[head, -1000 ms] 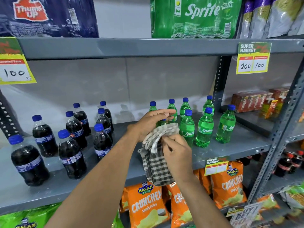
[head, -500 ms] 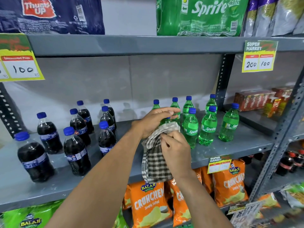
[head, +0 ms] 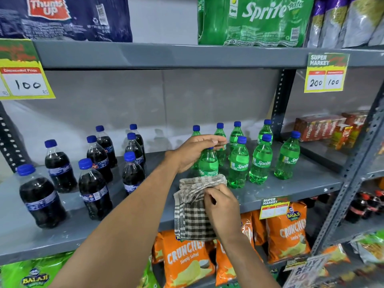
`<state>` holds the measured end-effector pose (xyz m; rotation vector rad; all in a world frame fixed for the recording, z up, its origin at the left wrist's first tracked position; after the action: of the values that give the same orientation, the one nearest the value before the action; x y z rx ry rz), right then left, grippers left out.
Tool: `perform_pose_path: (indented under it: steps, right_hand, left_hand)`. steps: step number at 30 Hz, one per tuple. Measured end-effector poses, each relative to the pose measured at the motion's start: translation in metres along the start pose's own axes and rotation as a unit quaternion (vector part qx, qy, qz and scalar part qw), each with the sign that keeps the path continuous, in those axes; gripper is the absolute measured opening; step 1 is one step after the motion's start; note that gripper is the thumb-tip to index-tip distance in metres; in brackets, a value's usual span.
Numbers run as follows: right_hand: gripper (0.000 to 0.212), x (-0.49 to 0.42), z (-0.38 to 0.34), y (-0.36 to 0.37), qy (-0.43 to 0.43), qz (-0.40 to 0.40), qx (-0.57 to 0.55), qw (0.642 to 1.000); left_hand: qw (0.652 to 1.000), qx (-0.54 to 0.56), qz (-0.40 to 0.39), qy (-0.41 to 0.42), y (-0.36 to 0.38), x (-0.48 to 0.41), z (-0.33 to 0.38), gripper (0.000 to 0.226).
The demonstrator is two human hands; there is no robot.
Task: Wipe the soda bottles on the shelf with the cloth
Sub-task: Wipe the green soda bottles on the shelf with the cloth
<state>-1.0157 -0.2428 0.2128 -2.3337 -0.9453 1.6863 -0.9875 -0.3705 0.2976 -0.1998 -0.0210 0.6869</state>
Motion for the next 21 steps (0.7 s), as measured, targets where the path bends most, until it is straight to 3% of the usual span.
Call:
perform_pose_path:
  steps: [9, 13, 21]
  right_hand:
    - [0.014, 0.002, -0.011, -0.032, -0.080, 0.090, -0.011, 0.993]
    - [0.007, 0.004, -0.018, -0.052, -0.114, 0.129, -0.039, 0.984]
    - [0.016, 0.003, -0.048, -0.089, -0.203, 0.187, -0.049, 0.960]
  left_hand:
    - [1.000, 0.004, 0.009, 0.005, 0.001, 0.004, 0.015, 0.035]
    - [0.998, 0.010, 0.037, 0.044, -0.008, 0.015, 0.043, 0.033]
    - [0.990, 0.012, 0.099, 0.103, -0.016, 0.103, 0.081, 0.039]
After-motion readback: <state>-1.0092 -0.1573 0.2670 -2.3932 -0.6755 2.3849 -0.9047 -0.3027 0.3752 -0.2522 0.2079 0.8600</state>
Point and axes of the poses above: each hand's wrist, its own x-axis away from the middle knuckle, its own y-axis out of the palm, z = x × y, the point moved 9 cm from there along -x, towards the middle knuckle, and after that the axes turned 11 degrees about -y, right-handed, at the moved point
